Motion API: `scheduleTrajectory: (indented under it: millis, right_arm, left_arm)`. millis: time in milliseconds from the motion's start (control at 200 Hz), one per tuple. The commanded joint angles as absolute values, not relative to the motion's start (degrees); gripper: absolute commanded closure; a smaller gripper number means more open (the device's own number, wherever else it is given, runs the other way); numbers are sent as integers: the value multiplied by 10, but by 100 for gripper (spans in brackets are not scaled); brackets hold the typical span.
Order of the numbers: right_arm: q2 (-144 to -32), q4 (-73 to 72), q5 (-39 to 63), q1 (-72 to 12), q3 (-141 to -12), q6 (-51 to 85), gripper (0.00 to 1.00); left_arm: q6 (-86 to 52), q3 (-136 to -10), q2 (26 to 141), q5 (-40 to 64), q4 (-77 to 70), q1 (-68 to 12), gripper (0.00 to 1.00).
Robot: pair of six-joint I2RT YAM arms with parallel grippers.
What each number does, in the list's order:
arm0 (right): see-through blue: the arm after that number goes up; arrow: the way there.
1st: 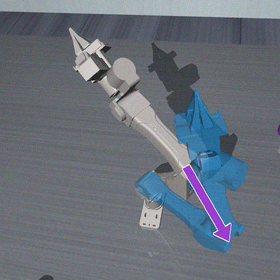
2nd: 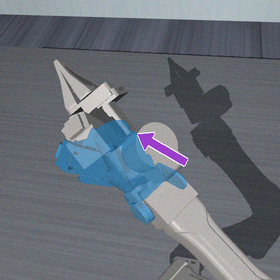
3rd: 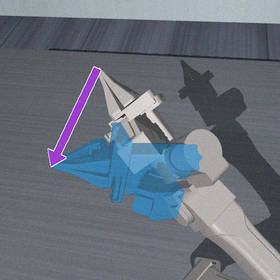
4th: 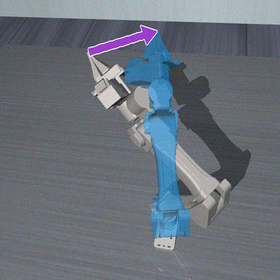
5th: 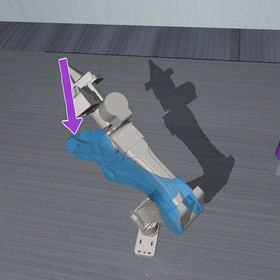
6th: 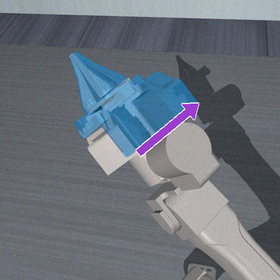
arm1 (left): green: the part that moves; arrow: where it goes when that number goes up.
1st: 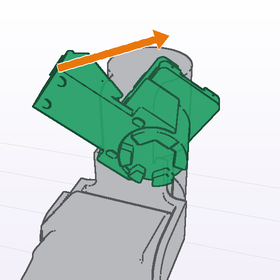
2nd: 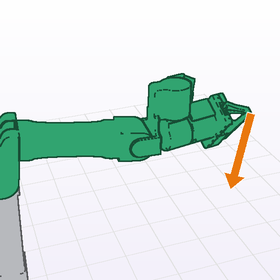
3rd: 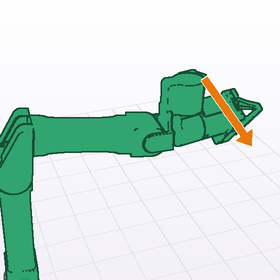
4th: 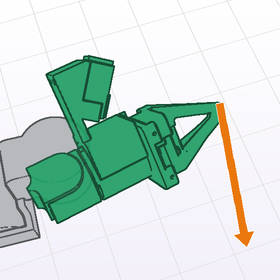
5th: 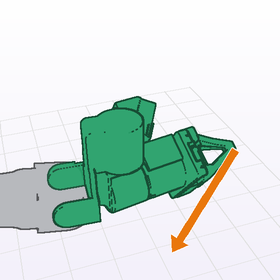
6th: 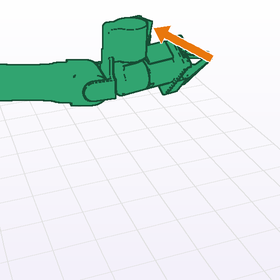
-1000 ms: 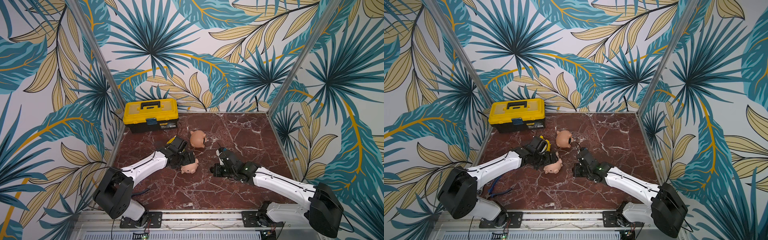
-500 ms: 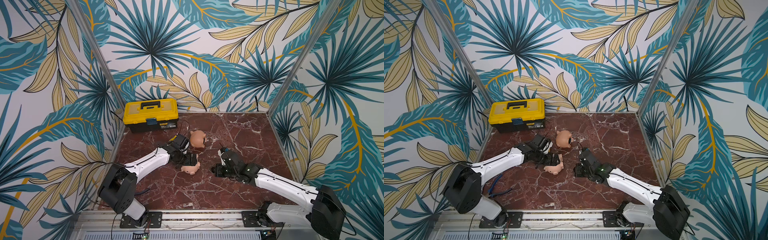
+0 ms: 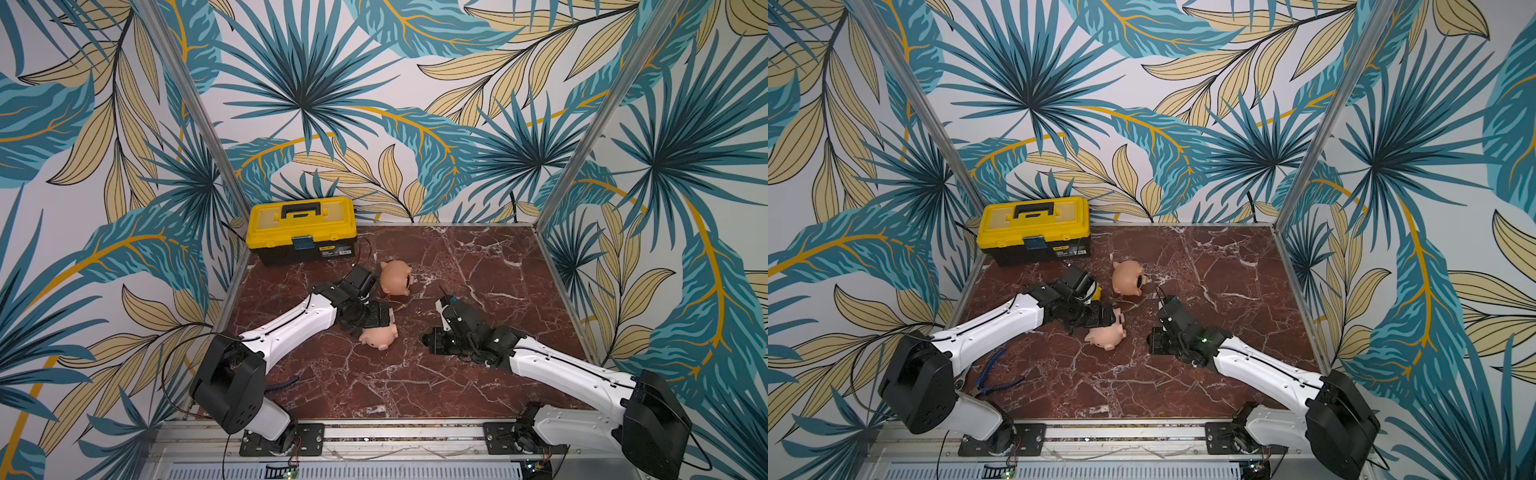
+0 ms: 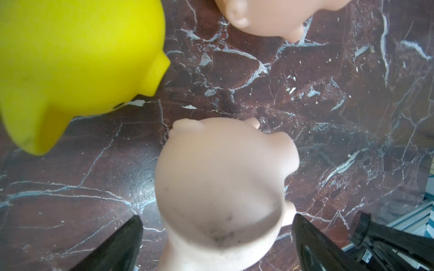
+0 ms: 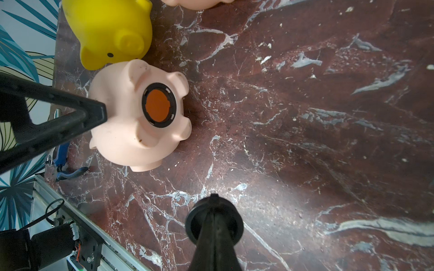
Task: Close piggy banks
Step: Hold the piggy bank at the center of the board.
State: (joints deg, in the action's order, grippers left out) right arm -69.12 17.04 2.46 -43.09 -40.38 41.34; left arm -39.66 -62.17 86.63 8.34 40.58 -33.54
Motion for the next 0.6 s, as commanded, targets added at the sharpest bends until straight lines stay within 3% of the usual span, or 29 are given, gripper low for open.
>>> scheduleTrajectory:
  millis: [0,596]
  right_arm:
    - [-699,160,30,-430,-391,416,100]
    - [-687,134,33,-423,-367,417,100]
  left_arm:
    - [-455,-655,876,66,416,-337,1]
    - [-440,-639,936,90,396,-351,2]
